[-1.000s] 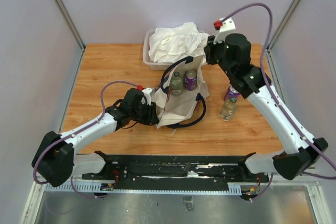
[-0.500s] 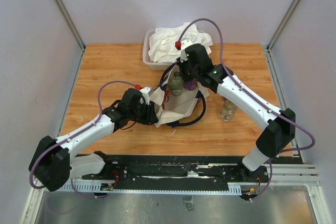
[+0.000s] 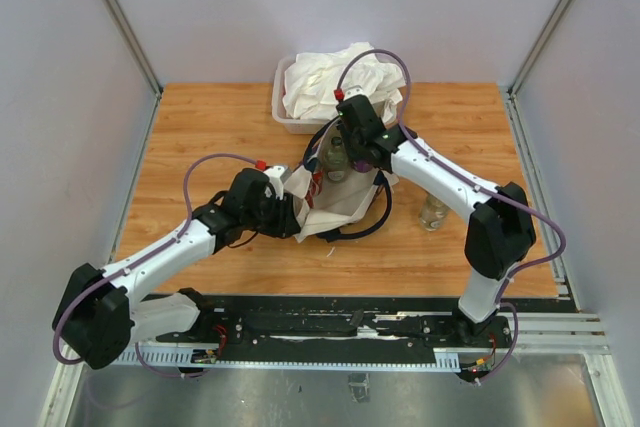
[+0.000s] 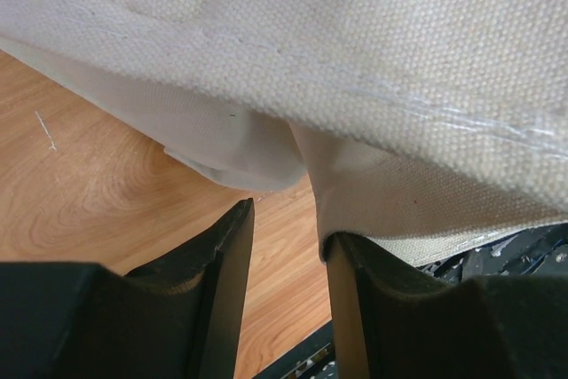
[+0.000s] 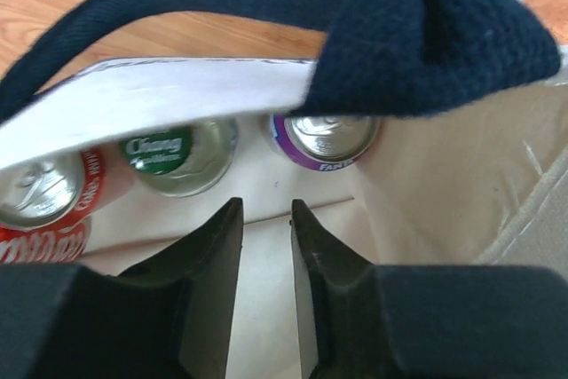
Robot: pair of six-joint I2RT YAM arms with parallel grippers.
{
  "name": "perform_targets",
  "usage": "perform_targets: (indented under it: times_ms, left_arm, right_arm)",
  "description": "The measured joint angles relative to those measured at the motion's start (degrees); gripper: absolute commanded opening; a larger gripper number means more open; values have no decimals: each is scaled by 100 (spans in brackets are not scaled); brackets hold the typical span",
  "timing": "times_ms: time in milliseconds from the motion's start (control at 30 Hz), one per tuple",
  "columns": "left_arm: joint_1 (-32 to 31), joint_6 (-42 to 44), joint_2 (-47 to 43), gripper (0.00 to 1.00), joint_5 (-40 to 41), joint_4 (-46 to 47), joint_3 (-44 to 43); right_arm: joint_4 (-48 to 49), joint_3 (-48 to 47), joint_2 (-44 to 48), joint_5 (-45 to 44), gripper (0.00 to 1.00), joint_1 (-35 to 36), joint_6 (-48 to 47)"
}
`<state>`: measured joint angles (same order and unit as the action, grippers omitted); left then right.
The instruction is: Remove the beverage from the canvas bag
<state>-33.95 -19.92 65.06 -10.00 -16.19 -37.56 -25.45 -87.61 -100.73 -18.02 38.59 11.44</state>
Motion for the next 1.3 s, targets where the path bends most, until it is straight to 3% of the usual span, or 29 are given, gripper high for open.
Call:
perform_targets:
  times_ms: [133, 267, 533, 1300]
  left_arm:
    - [0, 0, -72, 42, 37, -24, 0]
    - [0, -2, -83, 42, 55, -17, 0]
    - [-4, -2, -83, 42, 46, 61, -2]
    - [-4, -7, 24, 42, 90, 391, -2]
  right_arm:
    - [138, 136, -87, -181, 47, -120, 149]
    - [345, 431, -87, -282, 71, -356, 310]
    - [837, 732, -94, -308, 85, -501, 535]
    - [1681, 435, -879, -70, 87, -815, 564]
